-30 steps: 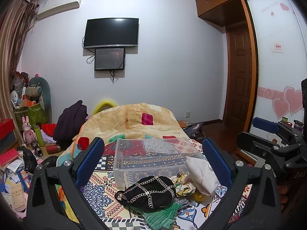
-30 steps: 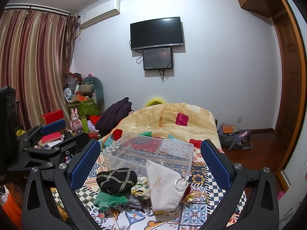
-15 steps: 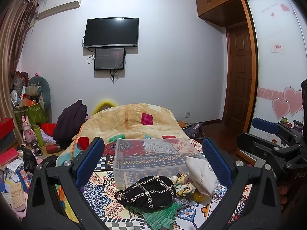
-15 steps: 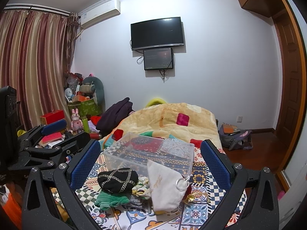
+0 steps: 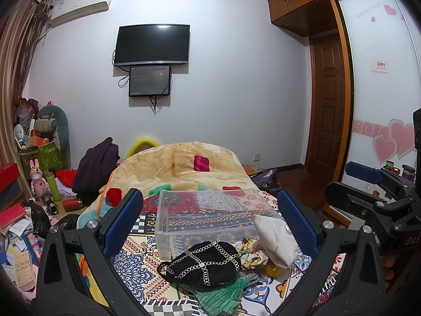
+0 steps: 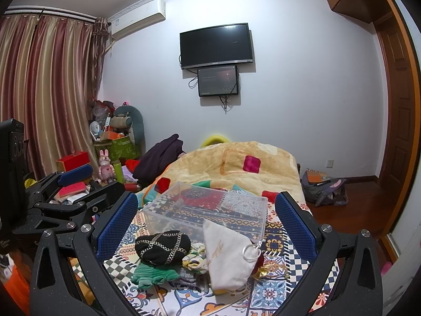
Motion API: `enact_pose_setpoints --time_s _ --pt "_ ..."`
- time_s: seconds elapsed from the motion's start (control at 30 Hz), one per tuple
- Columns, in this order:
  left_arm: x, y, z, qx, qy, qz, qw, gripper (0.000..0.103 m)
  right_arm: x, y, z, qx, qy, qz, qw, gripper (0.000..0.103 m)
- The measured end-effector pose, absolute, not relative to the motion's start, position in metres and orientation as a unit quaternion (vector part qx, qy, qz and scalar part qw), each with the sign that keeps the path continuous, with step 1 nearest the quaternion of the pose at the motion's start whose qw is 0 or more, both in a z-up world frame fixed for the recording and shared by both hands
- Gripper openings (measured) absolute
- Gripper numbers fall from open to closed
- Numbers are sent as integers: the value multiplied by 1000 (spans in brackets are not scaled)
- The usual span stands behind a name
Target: Organize soft objects
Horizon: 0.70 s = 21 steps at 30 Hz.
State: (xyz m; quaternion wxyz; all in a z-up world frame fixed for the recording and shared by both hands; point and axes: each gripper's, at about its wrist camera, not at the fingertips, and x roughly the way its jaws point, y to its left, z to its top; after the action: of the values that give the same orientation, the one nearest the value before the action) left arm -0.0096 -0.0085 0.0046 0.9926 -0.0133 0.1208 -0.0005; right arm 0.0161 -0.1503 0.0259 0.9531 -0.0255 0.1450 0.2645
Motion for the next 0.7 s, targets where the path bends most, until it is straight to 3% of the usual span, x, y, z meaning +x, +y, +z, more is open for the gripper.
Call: enact_pose_setpoints --time_s 0.37,0.7 --pt "-2 -7 1 -7 143 -15 990 103 25 -155 16 -22 165 265 950 103" --pt "37 13 -55 -31 251 -27 967 103 53 -162 -22 -14 239 246 939 103"
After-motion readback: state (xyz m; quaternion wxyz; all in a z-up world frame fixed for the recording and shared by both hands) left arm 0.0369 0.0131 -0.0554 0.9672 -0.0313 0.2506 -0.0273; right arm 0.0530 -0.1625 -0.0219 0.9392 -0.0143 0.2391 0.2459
